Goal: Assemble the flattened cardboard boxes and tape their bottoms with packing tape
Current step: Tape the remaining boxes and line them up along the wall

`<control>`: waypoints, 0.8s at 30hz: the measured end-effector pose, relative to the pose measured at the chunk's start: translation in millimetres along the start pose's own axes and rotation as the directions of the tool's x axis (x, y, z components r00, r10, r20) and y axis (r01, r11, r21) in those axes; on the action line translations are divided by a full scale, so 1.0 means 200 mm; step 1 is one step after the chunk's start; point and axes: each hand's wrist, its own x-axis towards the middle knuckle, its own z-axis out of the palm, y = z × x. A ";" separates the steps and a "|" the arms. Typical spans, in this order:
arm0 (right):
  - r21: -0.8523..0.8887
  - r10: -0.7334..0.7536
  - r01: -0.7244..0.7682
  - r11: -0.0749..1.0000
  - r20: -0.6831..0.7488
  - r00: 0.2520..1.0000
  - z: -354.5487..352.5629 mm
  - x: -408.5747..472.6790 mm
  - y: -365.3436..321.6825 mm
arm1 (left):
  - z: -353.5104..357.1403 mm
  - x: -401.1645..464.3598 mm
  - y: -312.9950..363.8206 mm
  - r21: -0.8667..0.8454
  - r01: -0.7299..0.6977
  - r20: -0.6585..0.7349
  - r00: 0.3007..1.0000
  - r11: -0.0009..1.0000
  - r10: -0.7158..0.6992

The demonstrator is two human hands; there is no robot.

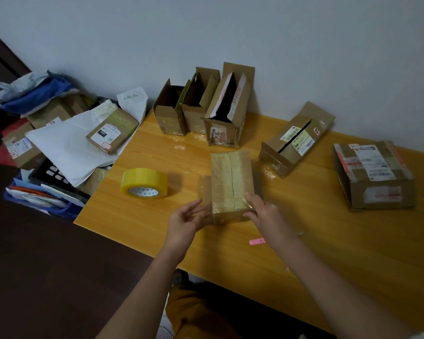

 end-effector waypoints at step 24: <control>0.518 0.371 -0.443 0.731 0.244 0.896 -0.16 0.06 -0.02 | 0.12 0.04 0.18 0.710 -0.190 0.246 0.969 0.678 0.015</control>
